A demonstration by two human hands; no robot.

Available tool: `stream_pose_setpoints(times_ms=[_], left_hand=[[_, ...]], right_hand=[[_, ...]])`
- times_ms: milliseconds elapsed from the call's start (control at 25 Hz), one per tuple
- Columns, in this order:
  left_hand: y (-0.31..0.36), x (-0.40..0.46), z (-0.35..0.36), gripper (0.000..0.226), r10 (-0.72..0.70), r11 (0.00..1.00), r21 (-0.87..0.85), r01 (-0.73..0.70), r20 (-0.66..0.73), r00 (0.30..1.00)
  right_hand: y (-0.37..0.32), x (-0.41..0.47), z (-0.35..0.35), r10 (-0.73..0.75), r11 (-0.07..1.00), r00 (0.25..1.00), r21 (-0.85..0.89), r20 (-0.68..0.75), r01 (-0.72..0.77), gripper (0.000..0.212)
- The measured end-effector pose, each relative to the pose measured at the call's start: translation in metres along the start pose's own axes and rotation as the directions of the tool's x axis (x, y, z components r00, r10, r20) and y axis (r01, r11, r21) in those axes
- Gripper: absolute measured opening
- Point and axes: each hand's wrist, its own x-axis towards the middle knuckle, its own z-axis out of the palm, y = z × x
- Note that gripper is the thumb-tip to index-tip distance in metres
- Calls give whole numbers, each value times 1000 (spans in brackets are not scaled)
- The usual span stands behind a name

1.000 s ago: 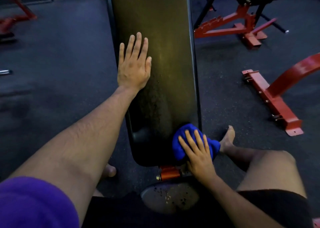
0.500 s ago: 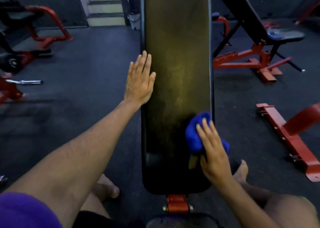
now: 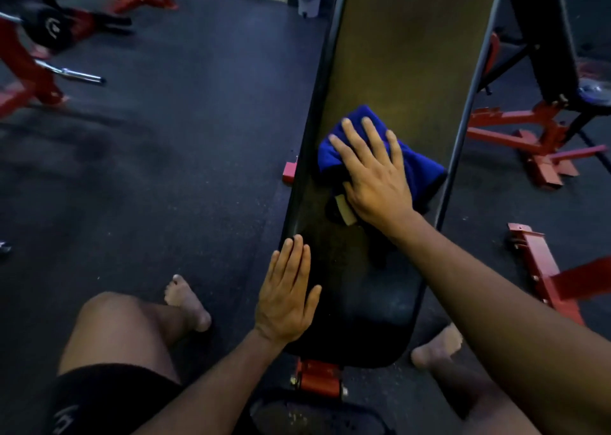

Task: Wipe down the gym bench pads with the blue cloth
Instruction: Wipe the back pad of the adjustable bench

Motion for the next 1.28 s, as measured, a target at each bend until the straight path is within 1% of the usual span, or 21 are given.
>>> stream_pose_setpoints(times_ms=[80, 120, 160, 240, 320, 360, 400, 440, 480, 560, 600, 640, 720, 840, 880, 920, 1000, 1080, 1120, 1200, 1280], left_hand=[[0, -3, 1, 60, 19, 1000, -16, -19, -17, 1000], [0, -4, 1, 60, 35, 999, -24, -35, -22, 999], [-2, -4, 2, 59, 48, 998, -28, -49, -24, 999], [-4, -5, 3, 59, 59, 998, -24, -60, -35, 998], [-5, -5, 4, 59, 58, 998, -21, -59, -42, 997], [-5, -4, 4, 59, 58, 998, -19, -59, -38, 998], [-6, -4, 4, 59, 62, 998, -11, -62, -37, 997], [-6, -3, 4, 60, 64, 998, -2, -64, -34, 997], [-6, -4, 4, 60, 67, 998, 0, -67, -29, 997], [-6, -5, 5, 61, 72, 997, -3, -73, -18, 997], [-7, -5, 5, 60, 75, 997, 5, -75, -12, 997], [-8, -4, 5, 60, 72, 997, 14, -72, -11, 997], [-5, -4, 5, 58, 73, 997, 9, -73, -35, 997], [-6, -5, 4, 57, 75, 997, -2, -76, -63, 995], [-6, -5, 2, 58, 76, 997, -1, -76, -43, 996], [-5, -4, 1, 60, 82, 997, 7, -82, -26, 996], [-5, 0, 1, 62, 82, 996, 23, -82, -6, 997], [-3, -4, -4, 62, 70, 997, -39, -69, 24, 997], [-5, -5, -10, 61, 72, 994, -79, -70, 32, 997], [-19, 10, -26, 56, 140, 983, -122, -135, 30, 990], [-32, 45, -47, 51, 258, 962, -84, -258, -12, 966]], right_hand=[[-22, 25, 4, -114, 993, 993, -17, -11, 114, 68], [-31, 30, 6, -210, 977, 978, -25, 1, 210, 67], [-34, 25, 8, -325, 945, 945, -35, 38, 326, 66], [-20, -9, 13, -525, 842, 841, -62, 133, 536, 67], [15, -51, 7, -631, 756, 742, -37, 227, 654, 72], [36, -59, 1, -659, 729, 713, -32, 238, 684, 73], [52, -58, -2, -660, 732, 718, -27, 222, 681, 74], [62, -48, -2, -628, 764, 753, -31, 196, 645, 73], [64, -33, -2, -557, 821, 814, -35, 165, 570, 71], [40, 0, 0, -354, 933, 931, -30, 93, 358, 71], [19, 11, 1, -277, 960, 959, -15, 61, 278, 72], [-2, 15, 4, -243, 970, 969, 7, 34, 243, 72], [-26, -4, 11, -331, 943, 942, 25, 50, 330, 70], [-6, -72, 11, -520, 853, 836, 67, 172, 517, 69], [9, -86, 7, -535, 844, 823, 80, 190, 530, 69], [21, -94, 4, -519, 854, 834, 85, 187, 513, 68], [28, -94, 4, -415, 909, 899, 109, 141, 402, 67], [10, -102, -5, -214, 947, 974, 263, 78, 186, 69], [-1, -111, -9, -103, 929, 994, 360, 33, 85, 71], [-14, -142, -13, 90, 868, 995, 493, -38, -60, 74], [-14, -169, -17, 188, 838, 980, 530, -59, -129, 75]])
